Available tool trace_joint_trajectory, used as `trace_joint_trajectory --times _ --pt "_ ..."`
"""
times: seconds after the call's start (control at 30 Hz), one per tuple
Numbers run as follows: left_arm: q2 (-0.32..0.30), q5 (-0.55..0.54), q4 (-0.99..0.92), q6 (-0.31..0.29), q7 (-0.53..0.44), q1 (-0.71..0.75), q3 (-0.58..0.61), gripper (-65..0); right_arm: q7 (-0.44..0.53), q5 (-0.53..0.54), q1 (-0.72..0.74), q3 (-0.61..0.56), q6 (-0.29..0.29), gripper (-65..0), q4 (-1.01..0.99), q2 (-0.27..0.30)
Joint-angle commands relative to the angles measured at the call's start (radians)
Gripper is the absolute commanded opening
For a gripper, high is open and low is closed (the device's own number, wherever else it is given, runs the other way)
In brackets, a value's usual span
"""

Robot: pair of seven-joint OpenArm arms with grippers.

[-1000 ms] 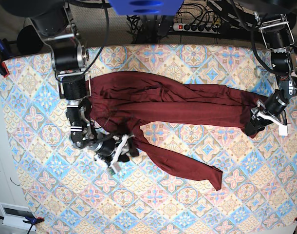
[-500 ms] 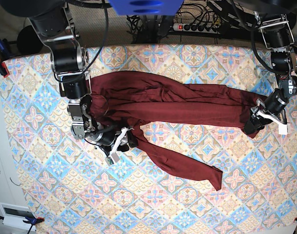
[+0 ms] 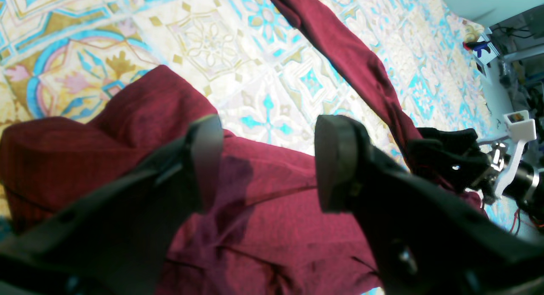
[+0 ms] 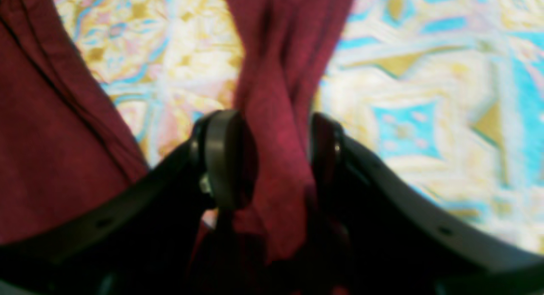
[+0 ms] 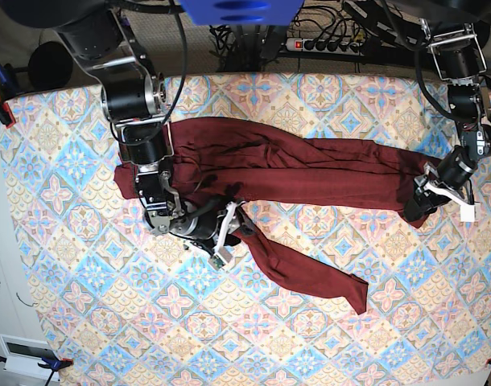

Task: Layout the t-shirt on the table in an organized manner, then fold the t-shirt properly
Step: 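Drag the held hem corner with the right gripper across the shirt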

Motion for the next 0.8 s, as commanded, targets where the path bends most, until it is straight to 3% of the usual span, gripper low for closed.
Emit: trace_joint_trajectory --times 0.0,0.07,0.17,0.27,0.53,0.77 --pt "-0.024 -0.022 0.016 -0.010 -0.017 -0.015 -0.005 -31.3 -0.003 -0.004 0.028 0.001 -0.005 -41.3 0.013 -0.002" --pt "-0.024 -0.022 0.016 -0.010 -0.017 -0.015 -0.005 -31.3 -0.004 -0.004 0.028 0.001 -0.005 -48.5 0.013 -0.002" --pt "-0.024 -0.022 0.016 -0.010 -0.017 -0.015 -0.005 -31.3 -0.006 -0.004 0.025 0.001 -0.005 -64.3 0.016 -0.002" --pt "-0.024 -0.022 0.016 -0.012 -0.020 -0.015 -0.005 -31.3 -0.050 -0.004 -0.016 0.001 -0.005 -64.4 0.097 0.000" --pt "-0.024 -0.018 0.016 -0.012 -0.021 -0.016 -0.005 -31.3 -0.253 -0.004 -0.185 0.001 -0.005 -64.3 0.571 0.001" --pt "-0.001 0.055 0.016 -0.013 -0.021 -0.021 -0.007 -31.3 -0.389 0.002 -0.317 0.001 -0.005 -64.3 0.885 0.001"
